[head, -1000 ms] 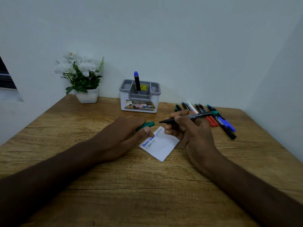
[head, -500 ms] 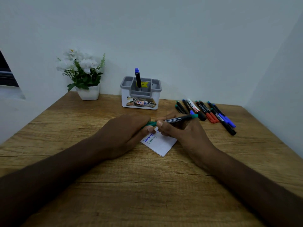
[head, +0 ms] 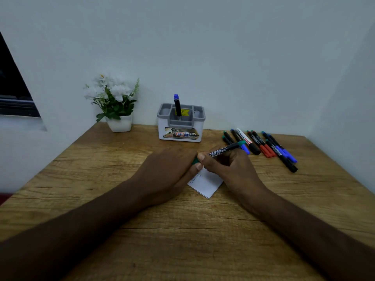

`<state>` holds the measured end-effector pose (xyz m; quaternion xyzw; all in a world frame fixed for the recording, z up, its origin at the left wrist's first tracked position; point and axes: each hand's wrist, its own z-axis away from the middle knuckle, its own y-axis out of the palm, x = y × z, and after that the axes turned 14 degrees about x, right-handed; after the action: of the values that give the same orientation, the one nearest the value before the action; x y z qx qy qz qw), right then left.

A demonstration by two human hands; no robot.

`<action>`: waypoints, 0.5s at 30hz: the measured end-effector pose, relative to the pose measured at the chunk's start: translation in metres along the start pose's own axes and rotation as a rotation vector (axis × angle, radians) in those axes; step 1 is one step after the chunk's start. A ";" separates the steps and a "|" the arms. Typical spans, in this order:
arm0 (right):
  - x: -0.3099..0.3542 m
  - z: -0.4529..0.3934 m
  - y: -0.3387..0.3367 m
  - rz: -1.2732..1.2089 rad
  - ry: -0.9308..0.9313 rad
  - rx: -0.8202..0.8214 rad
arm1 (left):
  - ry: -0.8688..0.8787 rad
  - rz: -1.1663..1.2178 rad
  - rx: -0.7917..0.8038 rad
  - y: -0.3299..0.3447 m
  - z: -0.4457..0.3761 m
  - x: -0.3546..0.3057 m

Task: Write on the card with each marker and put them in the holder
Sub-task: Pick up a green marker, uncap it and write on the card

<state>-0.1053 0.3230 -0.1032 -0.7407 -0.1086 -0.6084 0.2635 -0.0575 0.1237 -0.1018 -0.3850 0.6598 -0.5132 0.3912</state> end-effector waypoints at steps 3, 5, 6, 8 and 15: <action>0.002 0.001 0.001 -0.001 -0.057 0.004 | -0.030 -0.054 -0.029 -0.004 -0.001 -0.005; 0.003 0.002 0.000 -0.031 -0.104 0.064 | -0.070 -0.052 -0.069 -0.003 -0.002 -0.003; 0.003 0.002 0.000 -0.023 -0.107 0.090 | -0.090 -0.022 -0.092 -0.001 -0.002 -0.001; 0.000 0.001 0.000 0.036 -0.078 0.107 | -0.110 0.147 -0.147 0.002 -0.004 0.004; -0.006 0.000 -0.003 0.079 -0.041 0.107 | -0.175 0.603 -0.346 -0.005 -0.017 0.022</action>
<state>-0.1083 0.3259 -0.1086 -0.7416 -0.1172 -0.5755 0.3242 -0.0809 0.1093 -0.0962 -0.2761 0.7849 -0.2204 0.5090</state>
